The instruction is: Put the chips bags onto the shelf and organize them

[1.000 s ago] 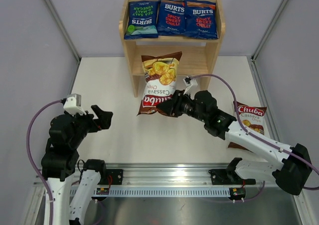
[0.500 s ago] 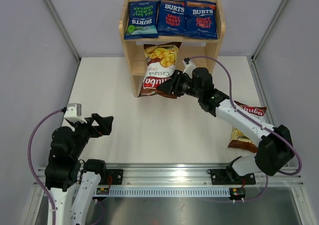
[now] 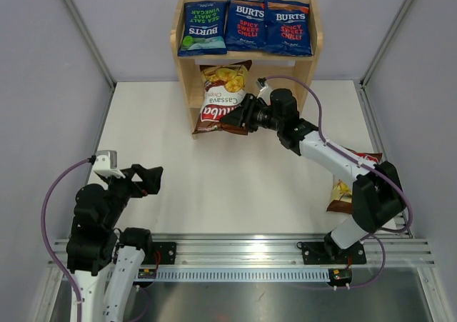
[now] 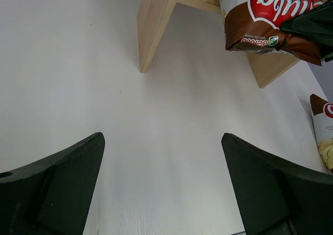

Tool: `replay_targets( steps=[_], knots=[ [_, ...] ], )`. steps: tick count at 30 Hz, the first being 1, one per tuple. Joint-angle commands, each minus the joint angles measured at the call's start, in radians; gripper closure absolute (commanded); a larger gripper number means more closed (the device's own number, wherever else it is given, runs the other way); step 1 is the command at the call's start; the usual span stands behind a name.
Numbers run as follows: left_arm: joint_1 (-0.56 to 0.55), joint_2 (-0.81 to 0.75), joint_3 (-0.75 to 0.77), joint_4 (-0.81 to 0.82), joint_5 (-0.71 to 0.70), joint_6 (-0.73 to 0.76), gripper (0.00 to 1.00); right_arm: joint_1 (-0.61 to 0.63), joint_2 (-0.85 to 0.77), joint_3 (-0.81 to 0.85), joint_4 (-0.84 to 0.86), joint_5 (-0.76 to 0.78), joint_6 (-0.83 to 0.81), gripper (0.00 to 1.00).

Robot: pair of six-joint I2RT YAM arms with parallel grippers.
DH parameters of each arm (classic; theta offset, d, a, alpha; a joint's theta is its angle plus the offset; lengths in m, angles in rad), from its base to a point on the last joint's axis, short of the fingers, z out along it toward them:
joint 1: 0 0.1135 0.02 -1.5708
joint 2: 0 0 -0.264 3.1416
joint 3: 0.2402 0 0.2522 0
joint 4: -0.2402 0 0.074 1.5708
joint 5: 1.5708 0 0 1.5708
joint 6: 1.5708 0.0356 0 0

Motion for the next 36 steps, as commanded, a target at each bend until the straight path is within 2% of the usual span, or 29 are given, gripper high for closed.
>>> replay_targets(
  steps=[1,14,36],
  knots=[
    [-0.004,-0.015,-0.008,0.058,0.011,-0.006,0.01,-0.023,0.024,0.086,0.122,-0.048,0.046,0.78],
    [-0.007,-0.041,-0.015,0.063,0.015,-0.007,0.01,-0.052,0.187,0.307,0.004,-0.057,0.055,0.76],
    [-0.016,-0.061,-0.022,0.067,0.023,-0.006,0.01,-0.057,0.417,0.559,-0.045,-0.087,0.072,0.71]
  ],
)
